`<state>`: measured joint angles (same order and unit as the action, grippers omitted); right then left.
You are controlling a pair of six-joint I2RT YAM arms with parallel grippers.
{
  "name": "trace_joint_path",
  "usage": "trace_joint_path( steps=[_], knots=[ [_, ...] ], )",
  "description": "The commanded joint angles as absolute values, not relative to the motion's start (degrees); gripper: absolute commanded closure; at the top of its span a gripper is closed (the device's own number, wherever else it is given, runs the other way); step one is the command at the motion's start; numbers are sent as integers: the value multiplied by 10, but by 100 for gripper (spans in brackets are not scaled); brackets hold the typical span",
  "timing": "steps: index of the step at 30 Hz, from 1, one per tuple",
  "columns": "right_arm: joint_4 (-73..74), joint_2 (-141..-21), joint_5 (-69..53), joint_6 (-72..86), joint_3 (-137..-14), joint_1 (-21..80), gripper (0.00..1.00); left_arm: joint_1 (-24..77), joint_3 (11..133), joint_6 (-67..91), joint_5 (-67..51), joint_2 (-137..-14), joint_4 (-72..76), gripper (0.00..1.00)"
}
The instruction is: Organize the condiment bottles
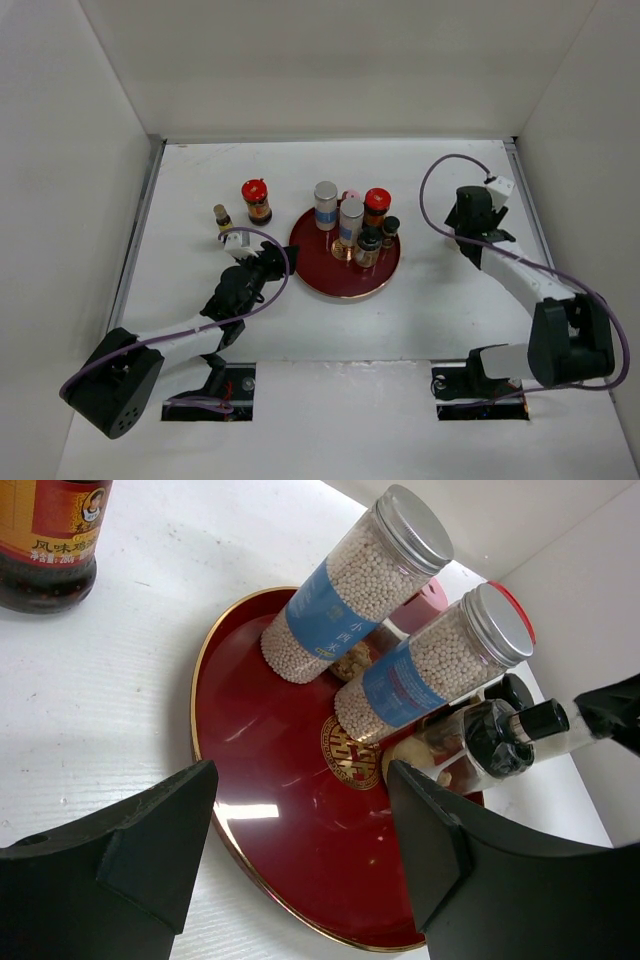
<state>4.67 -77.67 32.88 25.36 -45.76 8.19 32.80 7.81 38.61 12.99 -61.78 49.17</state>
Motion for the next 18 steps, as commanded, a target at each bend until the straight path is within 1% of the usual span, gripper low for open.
trace_joint_path(
  steps=[1,8,13,18],
  knots=[
    [17,-680,358,251,-460,129,50,330,98,391,124,-611,528,32],
    [75,-578,346,260,-446,246,53,328,98,391,124,-618,528,32],
    [142,-553,346,280,-447,333,53,324,94,388,129,-602,524,32],
    [175,-553,340,310,-455,425,54,330,97,389,127,-611,528,32]
  ],
)
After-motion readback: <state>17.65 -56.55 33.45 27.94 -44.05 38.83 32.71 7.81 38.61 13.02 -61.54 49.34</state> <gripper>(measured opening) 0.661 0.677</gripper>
